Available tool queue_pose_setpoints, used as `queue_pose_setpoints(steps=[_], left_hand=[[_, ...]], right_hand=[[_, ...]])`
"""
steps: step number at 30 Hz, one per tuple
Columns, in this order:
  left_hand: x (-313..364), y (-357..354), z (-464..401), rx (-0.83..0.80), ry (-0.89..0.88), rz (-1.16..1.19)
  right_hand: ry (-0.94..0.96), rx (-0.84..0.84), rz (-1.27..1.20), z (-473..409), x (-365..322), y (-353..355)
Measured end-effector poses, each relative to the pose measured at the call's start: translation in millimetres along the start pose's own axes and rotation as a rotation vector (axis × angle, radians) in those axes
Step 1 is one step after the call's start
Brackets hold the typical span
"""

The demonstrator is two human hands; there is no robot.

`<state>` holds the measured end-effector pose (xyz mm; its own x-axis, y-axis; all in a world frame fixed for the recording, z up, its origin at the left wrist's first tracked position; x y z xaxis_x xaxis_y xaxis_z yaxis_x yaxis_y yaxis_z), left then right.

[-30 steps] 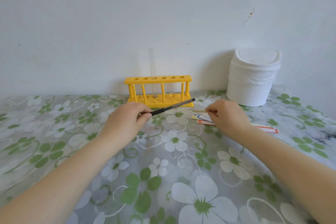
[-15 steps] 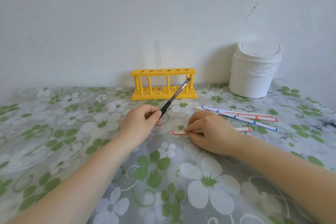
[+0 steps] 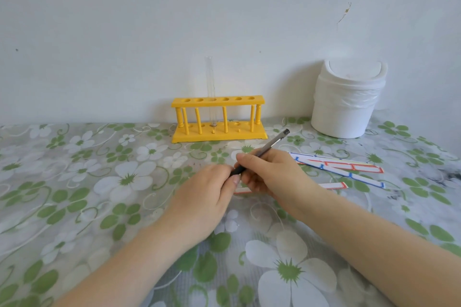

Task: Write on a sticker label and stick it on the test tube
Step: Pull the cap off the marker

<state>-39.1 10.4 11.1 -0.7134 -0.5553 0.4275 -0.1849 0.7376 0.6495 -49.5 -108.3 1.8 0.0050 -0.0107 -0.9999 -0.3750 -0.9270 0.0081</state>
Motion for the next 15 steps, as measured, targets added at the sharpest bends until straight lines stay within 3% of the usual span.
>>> queue_pose_setpoints(steps=[5, 15], left_hand=[[3.5, 4.8, -1.8, 0.055, -0.009, 0.015], [4.2, 2.2, -3.6, 0.036, 0.017, 0.015]], right_hand=[[-0.031, -0.091, -0.112, 1.6, -3.3, -5.0], [-0.050, -0.051, -0.196, 3.8, 0.5, -3.8]])
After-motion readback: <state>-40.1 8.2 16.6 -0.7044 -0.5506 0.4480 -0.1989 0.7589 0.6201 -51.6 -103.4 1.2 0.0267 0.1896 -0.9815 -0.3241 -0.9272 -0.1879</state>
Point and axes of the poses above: each hand's wrist, its own z-axis away from the middle knuckle, its own y-axis out of the back of the hand, x = y × z, the point moved 7 cm from there along -z, towards the middle knuckle, and after that the axes turned 14 degrees about x, right-handed, at the moved point
